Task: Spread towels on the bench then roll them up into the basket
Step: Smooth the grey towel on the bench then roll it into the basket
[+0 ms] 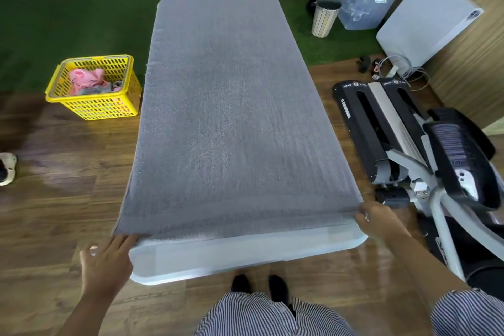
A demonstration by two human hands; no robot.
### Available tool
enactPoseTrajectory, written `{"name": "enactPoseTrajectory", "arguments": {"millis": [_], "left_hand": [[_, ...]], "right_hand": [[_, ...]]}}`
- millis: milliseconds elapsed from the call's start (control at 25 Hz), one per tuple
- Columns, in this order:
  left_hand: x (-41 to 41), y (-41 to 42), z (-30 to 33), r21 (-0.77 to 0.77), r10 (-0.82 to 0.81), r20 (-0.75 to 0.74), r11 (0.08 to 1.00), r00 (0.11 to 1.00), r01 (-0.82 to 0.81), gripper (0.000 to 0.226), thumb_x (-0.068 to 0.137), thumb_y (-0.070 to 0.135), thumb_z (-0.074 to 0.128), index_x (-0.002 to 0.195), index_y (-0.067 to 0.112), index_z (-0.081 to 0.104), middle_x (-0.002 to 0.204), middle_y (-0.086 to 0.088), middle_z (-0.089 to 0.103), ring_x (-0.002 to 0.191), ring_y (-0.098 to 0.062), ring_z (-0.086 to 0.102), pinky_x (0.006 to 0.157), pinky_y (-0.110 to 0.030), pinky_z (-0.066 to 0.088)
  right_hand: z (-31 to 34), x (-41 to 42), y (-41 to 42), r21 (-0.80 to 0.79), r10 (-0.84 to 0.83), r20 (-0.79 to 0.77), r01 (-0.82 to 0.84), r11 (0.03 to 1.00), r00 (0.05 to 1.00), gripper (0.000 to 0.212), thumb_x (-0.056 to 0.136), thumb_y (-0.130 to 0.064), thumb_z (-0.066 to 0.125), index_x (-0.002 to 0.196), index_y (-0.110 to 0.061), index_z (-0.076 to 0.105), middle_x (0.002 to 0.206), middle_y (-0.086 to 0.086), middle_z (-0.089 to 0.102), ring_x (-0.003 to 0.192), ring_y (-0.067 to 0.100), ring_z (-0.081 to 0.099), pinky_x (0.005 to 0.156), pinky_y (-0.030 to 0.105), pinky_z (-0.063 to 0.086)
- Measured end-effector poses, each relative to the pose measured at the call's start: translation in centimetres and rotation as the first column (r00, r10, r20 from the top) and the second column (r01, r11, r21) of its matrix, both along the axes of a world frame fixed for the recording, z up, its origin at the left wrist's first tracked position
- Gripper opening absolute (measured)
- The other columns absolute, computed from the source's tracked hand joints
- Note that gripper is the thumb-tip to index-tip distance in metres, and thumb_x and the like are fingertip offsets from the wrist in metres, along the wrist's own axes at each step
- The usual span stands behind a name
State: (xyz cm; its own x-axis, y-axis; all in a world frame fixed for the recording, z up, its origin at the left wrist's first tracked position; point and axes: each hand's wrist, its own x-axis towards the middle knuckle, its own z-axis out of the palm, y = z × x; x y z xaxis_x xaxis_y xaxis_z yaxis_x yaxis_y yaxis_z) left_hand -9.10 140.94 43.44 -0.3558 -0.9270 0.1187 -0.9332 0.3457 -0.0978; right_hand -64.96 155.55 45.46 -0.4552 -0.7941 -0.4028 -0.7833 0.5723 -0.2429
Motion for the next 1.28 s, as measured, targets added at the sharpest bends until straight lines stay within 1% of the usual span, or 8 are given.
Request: {"name": "enactPoseTrajectory", "arguments": {"millis": [200, 320, 440, 560, 800, 1000, 1160, 1280], "left_hand": [[-1.4, -0.1, 0.4, -0.072, 0.073, -0.092, 0.994, 0.993, -0.080, 0.045, 0.073, 0.003, 0.035, 0.097, 0.018, 0.070, 0.091, -0.005, 0.066, 0.073, -0.030, 0.063, 0.077, -0.051, 0.039], [-2.3, 0.0, 0.0, -0.085, 0.035, -0.155, 0.995, 0.987, -0.049, 0.043, 0.074, 0.005, 0.032, 0.094, 0.013, 0.069, 0.094, -0.007, 0.067, 0.078, -0.031, 0.063, 0.076, -0.051, 0.041], [-2.5, 0.4, -0.7, -0.025, -0.006, -0.181, 1.000, 0.983, 0.001, 0.041, 0.081, 0.014, 0.033, 0.097, 0.008, 0.071, 0.098, -0.010, 0.068, 0.088, -0.034, 0.065, 0.066, -0.049, 0.047], [-2.8, 0.5, -0.6, 0.029, 0.035, -0.161, 0.999, 0.986, -0.030, 0.044, 0.083, 0.025, 0.037, 0.104, 0.005, 0.070, 0.103, -0.010, 0.069, 0.095, -0.034, 0.064, 0.072, -0.051, 0.046], [-3.4, -0.2, 0.2, 0.005, 0.038, -0.070, 0.999, 0.997, -0.038, 0.046, 0.072, 0.003, 0.034, 0.101, 0.010, 0.069, 0.090, -0.004, 0.069, 0.079, -0.027, 0.067, 0.075, -0.049, 0.041], [-2.5, 0.9, -0.1, 0.003, 0.034, -0.037, 0.999, 0.999, -0.033, 0.047, 0.064, 0.005, 0.033, 0.094, 0.012, 0.069, 0.077, -0.004, 0.063, 0.071, -0.030, 0.063, 0.077, -0.054, 0.039], [-4.4, 0.4, 1.0, -0.025, 0.100, -0.151, 0.994, 0.983, -0.105, 0.047, 0.066, -0.002, 0.039, 0.100, 0.013, 0.069, 0.094, -0.010, 0.067, 0.073, -0.035, 0.064, 0.072, -0.052, 0.044], [-5.4, 0.4, 1.0, 0.001, 0.061, -0.266, 0.998, 0.962, -0.063, 0.044, 0.069, -0.002, 0.037, 0.093, 0.007, 0.072, 0.094, -0.010, 0.068, 0.075, -0.036, 0.065, 0.062, -0.048, 0.051]], "right_hand": [[0.0, 1.0, 0.0, -0.170, -0.018, 0.016, 0.021, 0.985, 1.000, 0.014, 0.085, -0.008, 0.056, 0.098, -0.013, 0.052, 0.094, -0.002, 0.046, 0.080, 0.027, 0.055, 0.067, 0.031, 0.040], [-0.5, 1.3, 0.6, -0.276, 0.012, -0.040, -0.023, 0.961, 0.999, 0.011, 0.084, 0.001, 0.056, 0.091, -0.006, 0.062, 0.096, 0.005, 0.056, 0.068, 0.032, 0.057, 0.060, 0.033, 0.045], [-0.9, 0.9, 1.4, -0.270, 0.022, -0.070, -0.040, 0.962, 0.997, 0.022, 0.083, -0.002, 0.062, 0.104, -0.006, 0.068, 0.113, 0.005, 0.063, 0.083, 0.032, 0.064, 0.070, 0.036, 0.051], [-0.7, 1.0, 1.6, -0.219, 0.022, -0.053, -0.033, 0.975, 0.998, 0.037, 0.084, -0.003, 0.061, 0.120, -0.006, 0.061, 0.128, 0.003, 0.056, 0.100, 0.030, 0.062, 0.081, 0.036, 0.050], [-0.3, 0.6, 0.1, -0.181, 0.054, -0.030, -0.059, 0.982, 0.998, 0.022, 0.087, -0.007, 0.056, 0.107, -0.005, 0.063, 0.108, 0.009, 0.061, 0.089, 0.032, 0.061, 0.075, 0.036, 0.050], [0.1, 0.0, -0.3, -0.023, 0.023, -0.014, -0.024, 0.999, 1.000, 0.017, 0.086, -0.016, 0.053, 0.094, -0.006, 0.064, 0.094, 0.012, 0.062, 0.081, 0.027, 0.055, 0.067, 0.031, 0.044], [-0.8, 0.4, -0.8, -0.230, 0.031, -0.069, -0.046, 0.972, 0.997, 0.012, 0.082, 0.001, 0.056, 0.093, -0.002, 0.060, 0.099, 0.010, 0.053, 0.076, 0.031, 0.055, 0.064, 0.033, 0.043], [-1.7, 0.1, -0.6, -0.299, 0.149, -0.112, -0.176, 0.938, 0.983, 0.021, 0.072, 0.012, 0.060, 0.086, -0.003, 0.064, 0.090, 0.007, 0.059, 0.077, 0.034, 0.058, 0.061, 0.039, 0.051]]}}
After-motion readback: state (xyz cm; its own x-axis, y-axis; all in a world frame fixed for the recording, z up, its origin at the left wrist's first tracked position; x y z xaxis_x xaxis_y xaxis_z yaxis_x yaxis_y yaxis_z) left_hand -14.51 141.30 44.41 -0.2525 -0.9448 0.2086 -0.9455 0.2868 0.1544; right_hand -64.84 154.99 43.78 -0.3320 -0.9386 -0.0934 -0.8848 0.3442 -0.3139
